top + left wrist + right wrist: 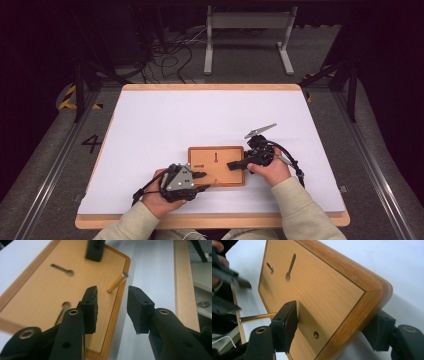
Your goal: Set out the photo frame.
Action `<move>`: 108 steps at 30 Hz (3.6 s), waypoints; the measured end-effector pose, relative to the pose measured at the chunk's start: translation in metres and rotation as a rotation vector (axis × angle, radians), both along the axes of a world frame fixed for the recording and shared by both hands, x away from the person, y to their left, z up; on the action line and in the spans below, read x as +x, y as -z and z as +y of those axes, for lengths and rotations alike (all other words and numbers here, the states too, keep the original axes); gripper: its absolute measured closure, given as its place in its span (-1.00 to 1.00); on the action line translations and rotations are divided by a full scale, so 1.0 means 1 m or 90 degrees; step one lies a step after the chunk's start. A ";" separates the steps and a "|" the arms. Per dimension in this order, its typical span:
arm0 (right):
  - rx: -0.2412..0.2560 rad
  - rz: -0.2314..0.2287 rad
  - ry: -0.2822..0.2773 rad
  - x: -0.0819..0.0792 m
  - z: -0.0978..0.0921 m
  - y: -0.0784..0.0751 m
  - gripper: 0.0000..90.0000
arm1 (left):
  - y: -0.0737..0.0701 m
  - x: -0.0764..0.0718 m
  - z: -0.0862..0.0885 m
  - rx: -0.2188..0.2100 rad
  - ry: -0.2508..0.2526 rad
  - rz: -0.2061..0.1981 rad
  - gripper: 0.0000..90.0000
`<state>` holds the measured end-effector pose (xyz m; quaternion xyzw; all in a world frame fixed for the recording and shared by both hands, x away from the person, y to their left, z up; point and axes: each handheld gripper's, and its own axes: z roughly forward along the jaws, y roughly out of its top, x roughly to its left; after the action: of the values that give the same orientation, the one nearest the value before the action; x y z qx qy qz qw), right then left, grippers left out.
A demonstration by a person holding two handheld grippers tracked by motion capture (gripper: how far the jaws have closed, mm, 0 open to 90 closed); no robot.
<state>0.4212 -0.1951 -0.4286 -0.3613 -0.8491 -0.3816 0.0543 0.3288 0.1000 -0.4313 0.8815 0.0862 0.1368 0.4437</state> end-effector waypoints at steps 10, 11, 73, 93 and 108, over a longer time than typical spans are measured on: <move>-0.011 -0.069 -0.034 -0.015 -0.003 -0.010 -0.10 | -0.005 0.012 0.045 -0.091 -0.073 0.055 0.32; -0.011 -0.078 -0.038 -0.016 -0.004 -0.011 -0.09 | -0.005 0.013 0.048 -0.097 -0.080 0.056 0.32; -0.162 -0.233 -0.235 -0.107 -0.012 -0.042 0.35 | 0.013 0.046 0.087 -0.141 -0.186 0.150 0.09; -0.206 -0.154 -0.234 -0.104 -0.017 -0.022 0.77 | 0.013 0.050 0.087 -0.145 -0.190 0.155 0.08; -0.191 -0.144 -0.259 -0.101 -0.007 -0.008 1.00 | 0.013 0.051 0.089 -0.144 -0.197 0.153 0.07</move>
<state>0.3202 -0.2022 -0.4208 -0.1427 -0.9519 -0.2704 -0.0192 0.3800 0.1887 -0.4444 0.8122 0.2875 0.0863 0.5002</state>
